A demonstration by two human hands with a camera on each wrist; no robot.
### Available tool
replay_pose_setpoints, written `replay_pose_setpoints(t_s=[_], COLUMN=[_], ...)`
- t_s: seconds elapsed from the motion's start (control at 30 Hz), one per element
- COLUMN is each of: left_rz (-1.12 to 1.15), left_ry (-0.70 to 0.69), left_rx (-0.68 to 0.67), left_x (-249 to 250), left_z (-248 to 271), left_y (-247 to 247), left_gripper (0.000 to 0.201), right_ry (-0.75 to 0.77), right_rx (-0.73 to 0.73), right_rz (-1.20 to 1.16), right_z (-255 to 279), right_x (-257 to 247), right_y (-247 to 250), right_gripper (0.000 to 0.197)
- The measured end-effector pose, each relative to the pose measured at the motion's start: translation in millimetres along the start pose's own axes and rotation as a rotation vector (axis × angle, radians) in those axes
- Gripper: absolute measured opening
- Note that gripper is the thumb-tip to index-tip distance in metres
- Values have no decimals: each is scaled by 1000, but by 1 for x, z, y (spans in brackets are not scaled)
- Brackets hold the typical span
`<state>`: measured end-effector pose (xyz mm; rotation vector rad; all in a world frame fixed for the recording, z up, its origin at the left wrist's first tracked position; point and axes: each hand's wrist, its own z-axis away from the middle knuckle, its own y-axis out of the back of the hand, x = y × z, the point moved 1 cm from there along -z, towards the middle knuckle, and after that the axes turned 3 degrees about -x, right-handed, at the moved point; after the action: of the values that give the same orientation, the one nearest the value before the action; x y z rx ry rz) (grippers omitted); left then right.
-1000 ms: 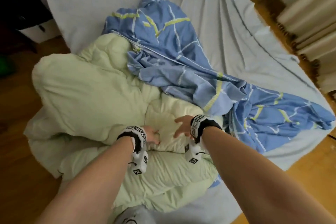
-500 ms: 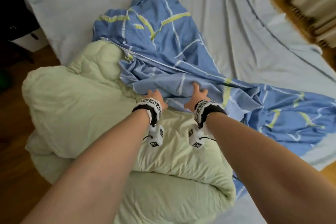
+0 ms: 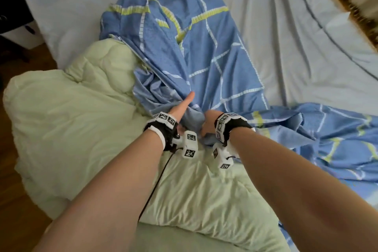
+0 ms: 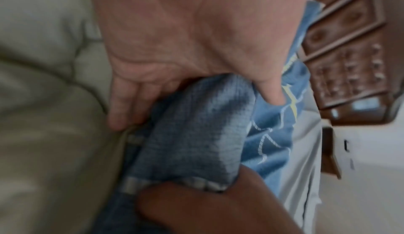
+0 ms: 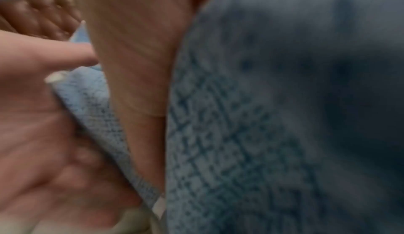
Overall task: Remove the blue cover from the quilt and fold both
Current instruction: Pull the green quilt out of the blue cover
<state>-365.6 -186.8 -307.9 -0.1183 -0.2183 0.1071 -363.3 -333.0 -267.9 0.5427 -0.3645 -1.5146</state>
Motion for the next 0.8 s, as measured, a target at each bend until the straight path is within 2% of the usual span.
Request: replay_pose_setpoints(t_s=[0.03,0.07,0.13,0.17,0.2,0.23,0.27,0.33,0.4,0.43,0.47,0.5,0.53,0.6,0.63,0.67,0.73,0.8], left_rz=[-19,-30,-30,-60,-101,-173,-292,-298,-264,-131,-104,-195,-294,-460,-515,-569,-629,-676], left_ry=[-14,-128,-392,-538,-692,-774,-766,-740,-775,-704,-682,-678,-665,-632,-613,-587,-522,-506], left_rx=[10,36,141,241,360,335,182,-117,-168,-165,-149,-88,-18,90,105,120,167,214], left_x=[-1,4,17,25,34,47,59,84,101,102,104,101,92,70,57,43,19,-1], left_z=[-7,9,34,44,59,74,93,113,135,132,129,128,123,115,109,106,96,100], left_y=[-7,-14,-43,-57,-67,-79,-89,-93,-89,-93,-91,-87,-81,-64,-55,-47,-32,-22], left_gripper=[130,107,36,16,12,16,19,23,32,32,29,27,29,31,28,25,27,36], right_ry=[-3,-37,-96,-135,-197,-269,-339,-395,-381,-351,-323,-297,-274,-246,-240,-235,-210,-135], right_rx=[11,42,138,191,256,336,441,703,1035,1219,1361,1380,1249,736,494,311,115,76], right_rz=[16,38,21,-76,-199,-303,-344,-337,-358,-374,-368,-350,-331,-320,-311,-306,-293,-325], right_z=[6,9,18,21,27,35,42,60,78,83,86,88,84,69,65,62,67,83], right_x=[-2,-1,10,19,29,39,47,61,76,83,90,92,92,84,77,70,57,47], right_y=[-4,-9,-11,-10,-3,8,24,72,124,143,155,157,149,106,81,56,22,7], right_gripper=[60,59,67,71,70,64,57,41,31,33,36,42,57,91,95,93,88,73])
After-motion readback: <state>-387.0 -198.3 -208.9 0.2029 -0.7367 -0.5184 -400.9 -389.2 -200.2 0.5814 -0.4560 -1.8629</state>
